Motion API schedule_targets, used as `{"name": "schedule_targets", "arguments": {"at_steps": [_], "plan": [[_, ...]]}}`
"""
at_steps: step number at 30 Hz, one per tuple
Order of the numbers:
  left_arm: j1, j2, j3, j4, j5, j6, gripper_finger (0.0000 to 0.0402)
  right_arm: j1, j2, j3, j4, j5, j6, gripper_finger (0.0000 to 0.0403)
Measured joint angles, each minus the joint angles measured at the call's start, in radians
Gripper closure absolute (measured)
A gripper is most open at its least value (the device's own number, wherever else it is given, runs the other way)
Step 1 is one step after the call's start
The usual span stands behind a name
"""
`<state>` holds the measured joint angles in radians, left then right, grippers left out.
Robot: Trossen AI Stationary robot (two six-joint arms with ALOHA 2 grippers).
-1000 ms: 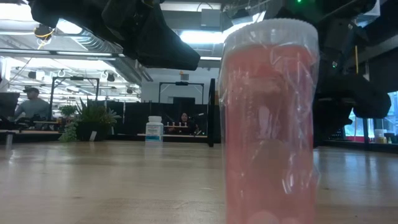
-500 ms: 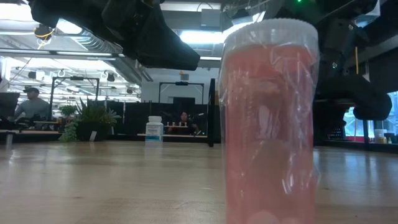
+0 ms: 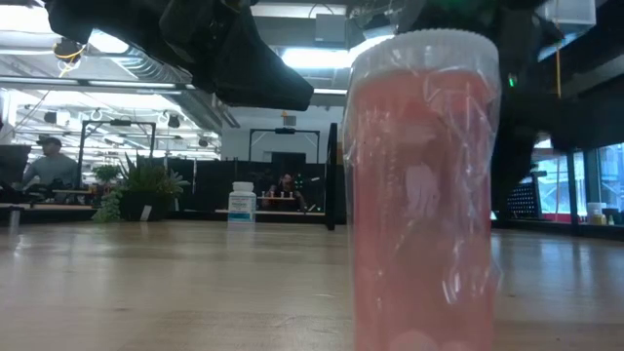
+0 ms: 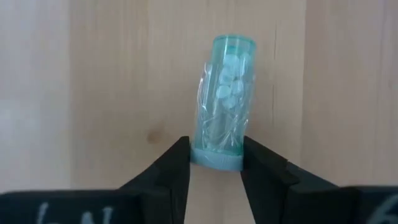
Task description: Pick and place medicine bottles onto shelf by color
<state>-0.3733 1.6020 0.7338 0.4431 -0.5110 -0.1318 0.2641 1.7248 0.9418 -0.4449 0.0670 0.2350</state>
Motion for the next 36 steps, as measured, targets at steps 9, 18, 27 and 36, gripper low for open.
{"name": "schedule_targets", "arguments": {"at_steps": [9,18,27,36], "plan": [[0.0,0.0,0.0,-0.002,0.007,0.004,0.0195,-0.013,0.0,0.262,-0.415,-0.16,0.173,0.0275],[-0.001,0.0,0.0,-0.002,0.065,0.004,0.0195,-0.062,0.0,0.393,-0.719,-0.3,0.367,0.0276],[-0.002,0.0,0.0,-0.006,0.065,0.004,0.0195,-0.108,0.004,0.393,-0.912,-0.437,0.434,0.0278],[-0.002,0.0,0.0,-0.011,0.065,0.004,0.0195,-0.109,0.137,0.394,-0.941,-0.524,0.345,0.0278]]}}
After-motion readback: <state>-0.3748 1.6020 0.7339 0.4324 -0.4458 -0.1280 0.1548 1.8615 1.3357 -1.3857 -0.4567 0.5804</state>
